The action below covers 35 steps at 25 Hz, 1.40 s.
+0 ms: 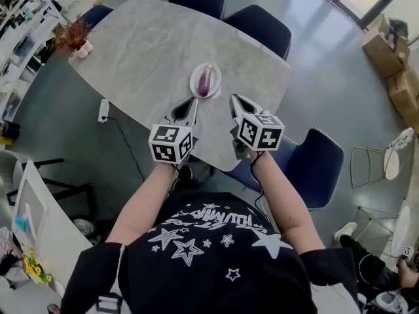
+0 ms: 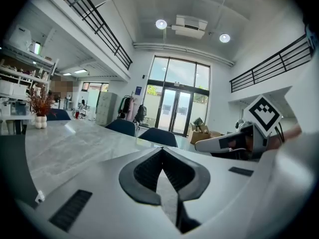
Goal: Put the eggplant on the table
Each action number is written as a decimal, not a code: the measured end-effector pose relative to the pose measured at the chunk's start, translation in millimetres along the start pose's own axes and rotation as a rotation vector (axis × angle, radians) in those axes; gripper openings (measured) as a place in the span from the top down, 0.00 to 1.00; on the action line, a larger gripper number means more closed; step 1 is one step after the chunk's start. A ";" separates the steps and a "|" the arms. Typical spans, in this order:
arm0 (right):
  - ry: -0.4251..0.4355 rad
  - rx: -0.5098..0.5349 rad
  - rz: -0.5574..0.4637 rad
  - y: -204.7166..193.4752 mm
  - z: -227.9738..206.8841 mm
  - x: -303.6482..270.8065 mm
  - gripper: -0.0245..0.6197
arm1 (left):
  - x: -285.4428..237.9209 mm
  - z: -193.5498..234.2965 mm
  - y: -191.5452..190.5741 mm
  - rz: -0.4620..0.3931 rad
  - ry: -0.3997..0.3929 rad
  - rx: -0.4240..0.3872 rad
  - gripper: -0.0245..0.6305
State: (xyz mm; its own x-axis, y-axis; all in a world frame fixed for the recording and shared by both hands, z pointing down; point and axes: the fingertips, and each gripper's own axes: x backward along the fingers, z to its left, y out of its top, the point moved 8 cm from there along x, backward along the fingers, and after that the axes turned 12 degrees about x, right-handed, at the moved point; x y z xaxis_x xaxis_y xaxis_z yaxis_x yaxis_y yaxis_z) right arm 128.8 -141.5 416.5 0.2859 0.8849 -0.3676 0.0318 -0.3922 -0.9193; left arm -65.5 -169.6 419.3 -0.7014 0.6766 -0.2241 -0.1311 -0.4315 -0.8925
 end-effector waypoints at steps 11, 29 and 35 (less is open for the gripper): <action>0.099 0.076 -0.036 -34.1 25.6 79.6 0.95 | 63.4 -64.8 -41.5 -0.032 0.071 -0.016 0.95; 0.166 0.090 -0.064 -83.5 45.6 172.5 0.95 | 158.4 -145.6 -100.0 -0.033 0.156 -0.021 0.95; 0.129 0.103 -0.084 -85.2 43.4 181.9 0.95 | 153.9 -146.8 -95.8 -0.015 0.121 -0.052 0.95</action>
State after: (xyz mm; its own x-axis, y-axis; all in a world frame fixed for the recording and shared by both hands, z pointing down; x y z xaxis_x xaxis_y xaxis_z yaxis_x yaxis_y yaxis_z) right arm 136.5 63.7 421.9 0.4073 0.8711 -0.2744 -0.0361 -0.2849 -0.9579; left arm -58.1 63.5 412.8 -0.6098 0.7511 -0.2528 -0.1027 -0.3912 -0.9146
